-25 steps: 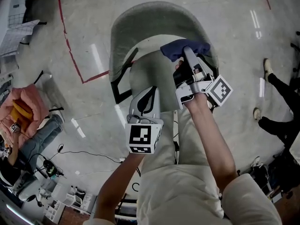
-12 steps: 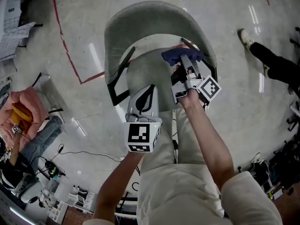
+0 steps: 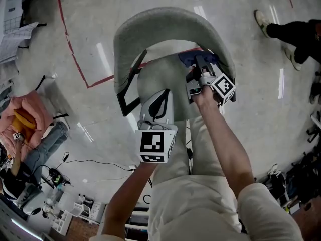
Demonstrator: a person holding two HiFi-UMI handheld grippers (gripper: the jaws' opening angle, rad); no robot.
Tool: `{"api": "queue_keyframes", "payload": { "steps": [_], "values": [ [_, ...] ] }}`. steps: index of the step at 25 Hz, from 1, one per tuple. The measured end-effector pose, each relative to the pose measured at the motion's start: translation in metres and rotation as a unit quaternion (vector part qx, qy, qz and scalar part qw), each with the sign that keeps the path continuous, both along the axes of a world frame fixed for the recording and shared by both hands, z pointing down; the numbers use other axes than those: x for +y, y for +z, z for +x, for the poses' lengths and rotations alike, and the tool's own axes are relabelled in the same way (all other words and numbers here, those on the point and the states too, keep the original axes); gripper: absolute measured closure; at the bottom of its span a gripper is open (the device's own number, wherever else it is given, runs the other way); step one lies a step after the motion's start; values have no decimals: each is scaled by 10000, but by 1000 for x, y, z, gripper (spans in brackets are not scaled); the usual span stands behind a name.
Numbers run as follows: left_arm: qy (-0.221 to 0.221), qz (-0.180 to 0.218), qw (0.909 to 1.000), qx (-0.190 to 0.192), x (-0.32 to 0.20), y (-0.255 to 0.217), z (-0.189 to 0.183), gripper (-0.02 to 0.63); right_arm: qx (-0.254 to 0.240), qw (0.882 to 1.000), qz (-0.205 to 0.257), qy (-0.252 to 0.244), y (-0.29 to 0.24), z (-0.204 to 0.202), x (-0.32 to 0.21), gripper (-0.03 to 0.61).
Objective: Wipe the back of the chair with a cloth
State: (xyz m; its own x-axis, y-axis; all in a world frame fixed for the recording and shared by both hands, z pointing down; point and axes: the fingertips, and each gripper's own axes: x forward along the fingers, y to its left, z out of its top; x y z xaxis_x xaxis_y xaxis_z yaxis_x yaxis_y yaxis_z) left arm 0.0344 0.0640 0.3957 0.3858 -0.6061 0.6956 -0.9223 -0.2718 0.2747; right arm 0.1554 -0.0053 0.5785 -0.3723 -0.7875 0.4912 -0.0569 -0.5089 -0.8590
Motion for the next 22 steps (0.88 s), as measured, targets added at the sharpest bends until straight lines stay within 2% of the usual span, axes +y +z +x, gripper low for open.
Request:
{"api": "queue_keyframes", "payload": {
  "steps": [4,9,22],
  "values": [
    [-20,-41,10000,0,-10,4,0,614,-14,9999,-99,40,10,1,-15,490],
    [-11,-30,10000,-6,-23,5,-2,614,231,9995,-25,-196,17,9,-32,491],
    [60,47,10000,43,-39,-3,2,614,-105,9999,-2,126,-6,6,-40,491]
  ]
}}
